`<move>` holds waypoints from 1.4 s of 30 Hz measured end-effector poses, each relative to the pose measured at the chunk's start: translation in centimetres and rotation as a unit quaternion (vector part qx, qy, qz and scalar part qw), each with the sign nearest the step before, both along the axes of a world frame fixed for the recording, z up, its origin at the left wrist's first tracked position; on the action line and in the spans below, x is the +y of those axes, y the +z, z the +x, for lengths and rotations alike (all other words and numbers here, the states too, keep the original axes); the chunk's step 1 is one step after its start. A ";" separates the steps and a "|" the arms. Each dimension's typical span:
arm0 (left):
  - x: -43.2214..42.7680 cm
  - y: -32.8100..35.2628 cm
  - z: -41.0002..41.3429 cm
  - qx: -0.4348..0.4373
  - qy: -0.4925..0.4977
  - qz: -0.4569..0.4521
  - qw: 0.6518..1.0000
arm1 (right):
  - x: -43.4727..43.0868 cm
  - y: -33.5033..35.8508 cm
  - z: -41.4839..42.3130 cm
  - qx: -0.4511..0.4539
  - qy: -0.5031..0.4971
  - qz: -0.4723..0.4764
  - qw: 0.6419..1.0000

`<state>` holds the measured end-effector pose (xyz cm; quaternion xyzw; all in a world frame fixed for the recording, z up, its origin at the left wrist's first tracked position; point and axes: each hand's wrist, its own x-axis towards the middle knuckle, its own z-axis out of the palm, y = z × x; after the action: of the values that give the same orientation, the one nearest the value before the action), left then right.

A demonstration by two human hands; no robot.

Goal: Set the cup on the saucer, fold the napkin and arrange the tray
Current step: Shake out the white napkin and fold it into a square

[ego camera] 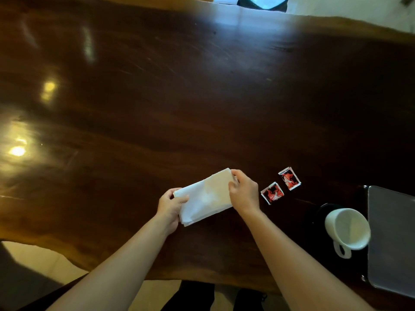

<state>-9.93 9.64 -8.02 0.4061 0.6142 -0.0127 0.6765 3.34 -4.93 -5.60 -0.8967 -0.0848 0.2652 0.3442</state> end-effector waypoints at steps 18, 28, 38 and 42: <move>-3.0 1.2 -0.2 -0.047 0.127 -0.189 0.973 | -0.4 -0.5 -9.6 -0.134 0.344 -0.090 0.925; -2.2 -0.6 -1.6 0.049 -0.593 0.560 0.577 | -0.7 -1.7 -8.3 -0.168 0.325 -0.132 0.921; -0.2 -4.6 -2.0 0.067 -0.745 0.485 0.454 | -3.1 -7.0 -8.3 -0.120 0.366 -0.247 0.889; -0.4 -4.4 -1.3 0.067 -0.743 0.466 0.476 | -3.0 -6.6 -7.9 -0.102 0.357 -0.216 0.903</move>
<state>-11.20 9.27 -12.38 0.9640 0.0414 -0.2496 0.0820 -4.60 -7.91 -12.21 -0.8807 -0.3748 0.2895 0.0134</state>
